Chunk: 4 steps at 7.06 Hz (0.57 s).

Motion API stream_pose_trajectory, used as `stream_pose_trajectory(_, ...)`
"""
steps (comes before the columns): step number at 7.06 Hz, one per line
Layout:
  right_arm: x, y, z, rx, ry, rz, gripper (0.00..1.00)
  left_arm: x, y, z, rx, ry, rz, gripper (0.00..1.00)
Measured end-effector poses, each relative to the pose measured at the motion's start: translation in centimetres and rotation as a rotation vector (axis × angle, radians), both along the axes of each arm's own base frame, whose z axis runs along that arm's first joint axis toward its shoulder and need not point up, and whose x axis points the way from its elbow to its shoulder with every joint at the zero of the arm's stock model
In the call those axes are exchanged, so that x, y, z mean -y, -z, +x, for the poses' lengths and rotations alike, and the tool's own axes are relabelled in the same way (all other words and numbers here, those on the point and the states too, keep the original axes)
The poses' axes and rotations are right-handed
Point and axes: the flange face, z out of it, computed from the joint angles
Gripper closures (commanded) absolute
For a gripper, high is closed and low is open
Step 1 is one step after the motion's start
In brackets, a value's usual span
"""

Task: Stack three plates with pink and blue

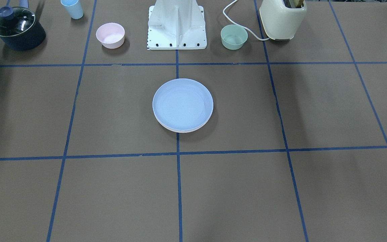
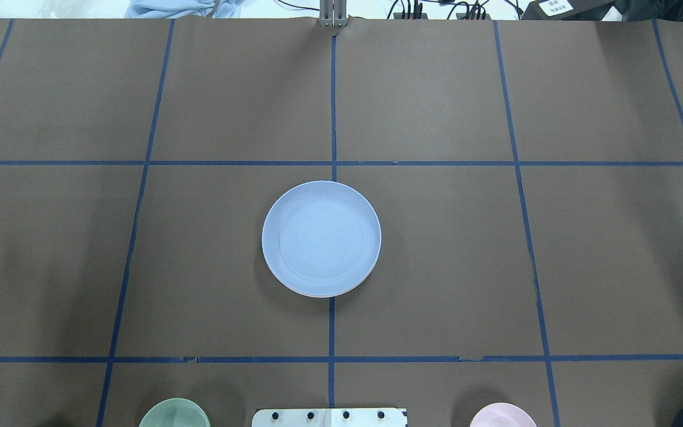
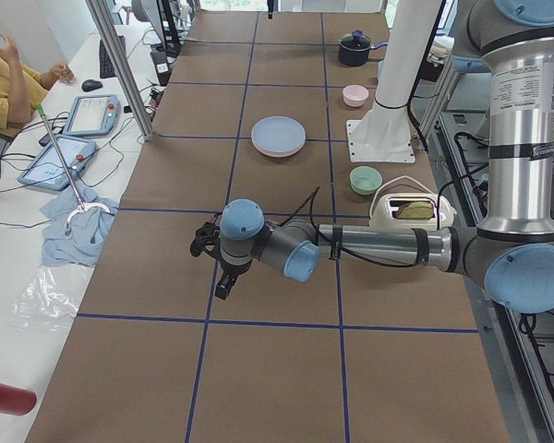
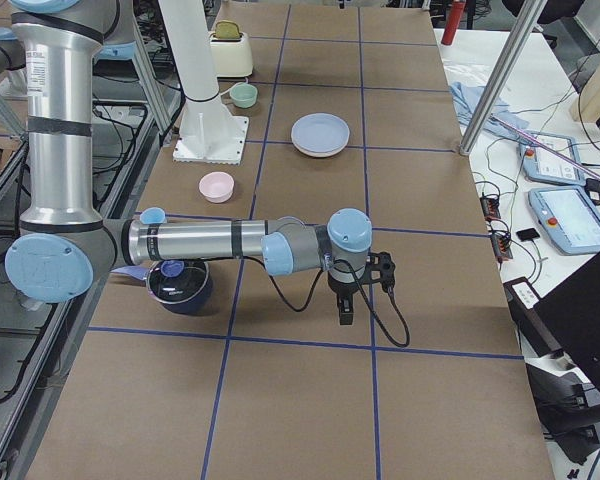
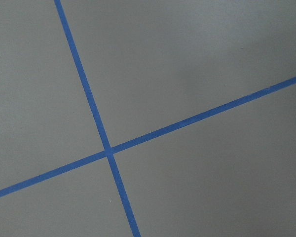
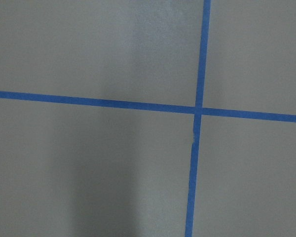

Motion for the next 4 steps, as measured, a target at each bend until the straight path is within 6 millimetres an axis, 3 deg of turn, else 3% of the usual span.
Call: stream_pose_trajectory(4,0.1,-0.4,0.0,-0.002,-0.001,-0.008,0.00,-0.1,-1.0,-2.7,0.002,0.055,-0.033,0.00)
